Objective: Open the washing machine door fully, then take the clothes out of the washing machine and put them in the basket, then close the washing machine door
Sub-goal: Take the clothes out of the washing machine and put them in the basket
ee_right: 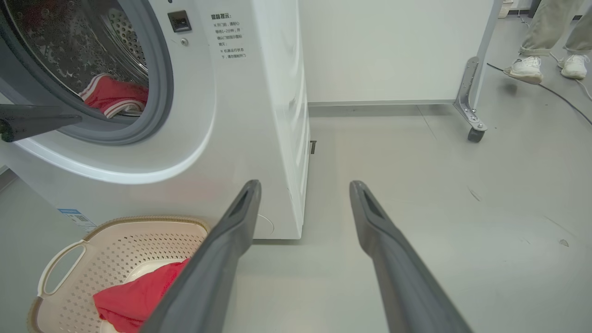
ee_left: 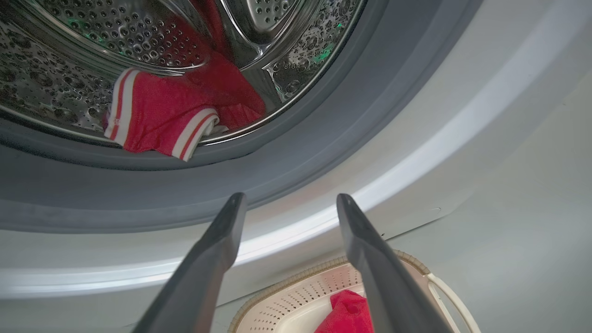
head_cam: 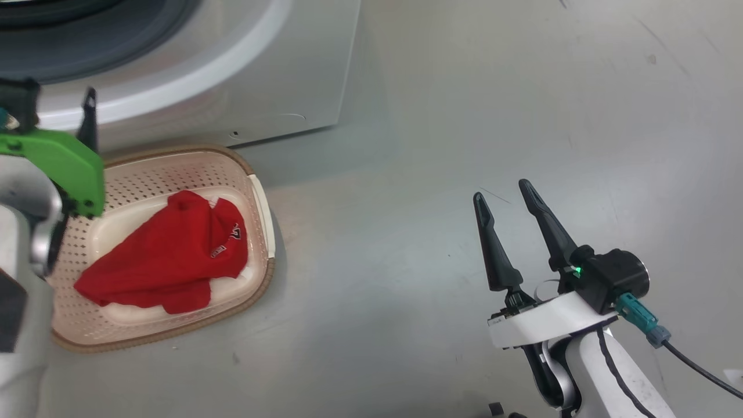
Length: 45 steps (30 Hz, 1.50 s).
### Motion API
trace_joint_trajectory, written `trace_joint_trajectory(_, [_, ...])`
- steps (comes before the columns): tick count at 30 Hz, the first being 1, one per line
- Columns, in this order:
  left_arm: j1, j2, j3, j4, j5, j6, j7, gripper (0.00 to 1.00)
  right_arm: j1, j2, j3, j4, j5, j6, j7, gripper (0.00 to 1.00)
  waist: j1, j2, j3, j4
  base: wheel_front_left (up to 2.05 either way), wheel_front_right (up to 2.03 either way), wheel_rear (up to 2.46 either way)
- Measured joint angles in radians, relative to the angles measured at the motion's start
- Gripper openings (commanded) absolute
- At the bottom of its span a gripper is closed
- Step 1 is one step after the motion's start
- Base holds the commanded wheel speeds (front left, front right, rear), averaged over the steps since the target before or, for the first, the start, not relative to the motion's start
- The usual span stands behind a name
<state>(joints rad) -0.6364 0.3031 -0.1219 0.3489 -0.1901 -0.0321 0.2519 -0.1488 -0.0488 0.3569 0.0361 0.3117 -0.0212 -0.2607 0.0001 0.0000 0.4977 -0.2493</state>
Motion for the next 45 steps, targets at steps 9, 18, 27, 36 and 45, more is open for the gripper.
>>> trace_joint_trajectory(9, [-0.219, 0.16, 0.05, -0.004, 0.052, -0.02, 0.104, 1.0, -0.085, 0.0, 0.058, -0.052, 0.09, -0.018, 0.0, 1.0, 0.0001, 0.0, 0.115, -0.077, 0.0, 0.0, 0.0])
trace_joint_trajectory(18, [-0.432, 0.281, 0.08, -0.022, 0.076, -0.045, 0.17, 1.0, -0.158, 0.001, 0.087, -0.094, 0.147, -0.043, 0.0, 1.0, 0.0001, 0.0, 0.252, -0.149, 0.0, 0.0, 0.0])
trace_joint_trajectory(27, [-0.538, 0.359, 0.099, 0.018, 0.096, -0.063, 0.18, 1.0, -0.204, 0.003, 0.118, -0.094, 0.171, -0.053, 0.0, 1.0, 0.0002, 0.0, 0.358, -0.206, 0.0, 0.0, 0.0])
trace_joint_trajectory(36, [-0.605, 0.38, 0.098, 0.081, 0.093, -0.07, 0.232, 1.0, -0.225, 0.004, 0.145, -0.092, 0.172, -0.061, 0.0, 1.0, 0.0001, 0.0, 0.402, -0.236, 0.0, 0.0, 0.0])
trace_joint_trajectory(45, [-0.651, 0.387, 0.052, 0.119, 0.12, -0.072, 0.302, 0.0, -0.246, 0.004, 0.151, -0.088, 0.172, -0.064, 0.0, 1.0, 0.0, 0.0, 0.409, -0.236, 0.0, 0.0, 0.0])
